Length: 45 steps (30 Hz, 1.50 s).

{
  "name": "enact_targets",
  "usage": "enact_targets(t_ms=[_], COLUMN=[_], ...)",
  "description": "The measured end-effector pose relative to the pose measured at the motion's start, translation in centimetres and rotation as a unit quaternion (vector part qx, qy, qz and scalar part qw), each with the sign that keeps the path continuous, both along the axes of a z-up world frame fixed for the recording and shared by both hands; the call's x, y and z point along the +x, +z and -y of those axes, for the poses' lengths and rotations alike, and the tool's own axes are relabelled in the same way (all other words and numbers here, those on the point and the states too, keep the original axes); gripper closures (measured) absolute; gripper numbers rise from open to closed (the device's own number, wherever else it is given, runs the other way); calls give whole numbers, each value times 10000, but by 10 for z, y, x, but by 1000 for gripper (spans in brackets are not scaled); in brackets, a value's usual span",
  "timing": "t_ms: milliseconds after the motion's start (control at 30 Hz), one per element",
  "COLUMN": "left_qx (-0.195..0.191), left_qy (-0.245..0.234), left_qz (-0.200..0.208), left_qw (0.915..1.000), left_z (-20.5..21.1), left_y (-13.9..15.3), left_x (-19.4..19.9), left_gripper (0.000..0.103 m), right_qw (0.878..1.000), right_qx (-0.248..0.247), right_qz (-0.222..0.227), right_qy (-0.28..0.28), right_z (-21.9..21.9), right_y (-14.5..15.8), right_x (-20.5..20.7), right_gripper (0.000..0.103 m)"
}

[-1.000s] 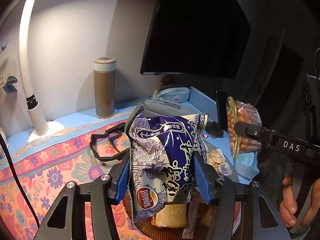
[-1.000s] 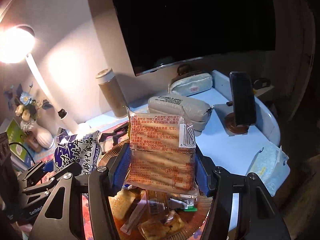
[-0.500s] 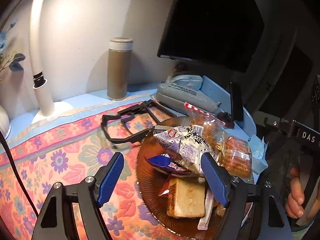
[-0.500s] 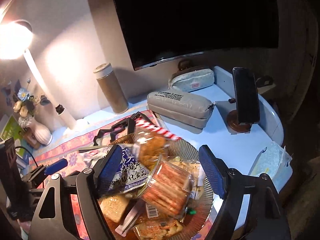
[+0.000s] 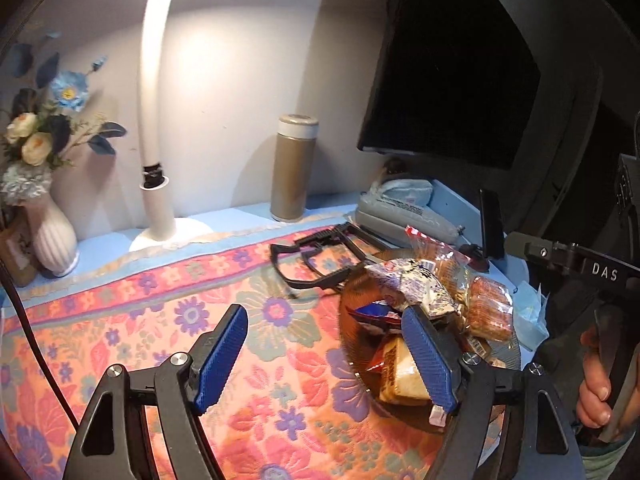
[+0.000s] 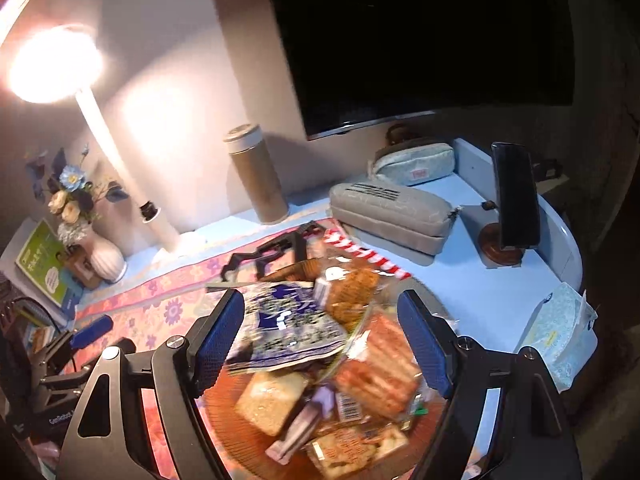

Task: Organize snacks

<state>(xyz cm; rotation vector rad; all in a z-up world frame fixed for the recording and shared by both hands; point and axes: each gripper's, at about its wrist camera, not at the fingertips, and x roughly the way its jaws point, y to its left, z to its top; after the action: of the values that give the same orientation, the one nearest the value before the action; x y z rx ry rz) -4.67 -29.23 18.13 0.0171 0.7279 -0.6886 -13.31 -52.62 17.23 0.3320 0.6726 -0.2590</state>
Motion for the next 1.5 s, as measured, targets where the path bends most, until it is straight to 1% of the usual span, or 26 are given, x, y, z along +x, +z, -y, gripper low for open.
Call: enact_targets(t_ms=[100,200,300,433,533,633,667,733,800,900,967,1100,1167,1233,1300,1367,1500], left_qx=[-65,-52,-39,-46,18,208,295,318,269,364,451,589,716,826,920,961,1063], left_qy=[189,423,689,1099,1457,1738,1855,2042,2259,2642,2762,2960,3044,3045,2972,2827,2700], left_qz=[79,165,184,162,193,252,235,150,68,131,134,117,88,87,20,-42,-7], left_qw=[9998,9990,9974,9938,9891,9842,9819,9783,9738,9637,9599,9533,9498,9489,9504,9544,9570], left_z=[-26,-53,-83,-128,-162,-190,-201,-221,-243,-270,-279,-284,-279,-273,-262,-252,-236], left_y=[5,6,4,-2,-7,-11,-14,-19,-24,-35,-45,-68,-87,-102,-120,-134,-147], left_x=[-2,-3,-1,5,9,13,16,20,25,26,28,27,27,27,26,26,27], left_gripper=[26,26,26,26,26,24,24,24,24,24,24,23,20,20,20,20,18], right_qw=[9999,9994,9985,9953,9922,9897,9890,9881,9866,9840,9819,9785,9769,9746,9735,9737,9750], right_qx=[-60,-76,-102,-158,-244,-410,-471,-604,-674,-776,-894,-904,-1107,-1285,-1352,-1414,-1431], right_qz=[-21,-30,-67,-207,-315,-311,-294,-263,-260,-264,-359,-431,-375,-369,-374,-420,-546], right_qy=[150,325,534,930,1179,1336,1368,1393,1462,1584,1630,1803,1791,1795,1806,1737,1609], right_z=[-21,-44,-70,-116,-149,-180,-189,-207,-225,-249,-264,-285,-293,-300,-302,-300,-292], right_y=[1,0,-2,-9,-17,-21,-23,-28,-37,-56,-73,-106,-118,-127,-136,-143,-155], right_x=[4,8,15,30,40,48,49,54,61,72,80,91,91,88,85,84,85], right_gripper=[24,24,24,24,24,24,24,24,24,24,24,24,24,24,24,24,24])
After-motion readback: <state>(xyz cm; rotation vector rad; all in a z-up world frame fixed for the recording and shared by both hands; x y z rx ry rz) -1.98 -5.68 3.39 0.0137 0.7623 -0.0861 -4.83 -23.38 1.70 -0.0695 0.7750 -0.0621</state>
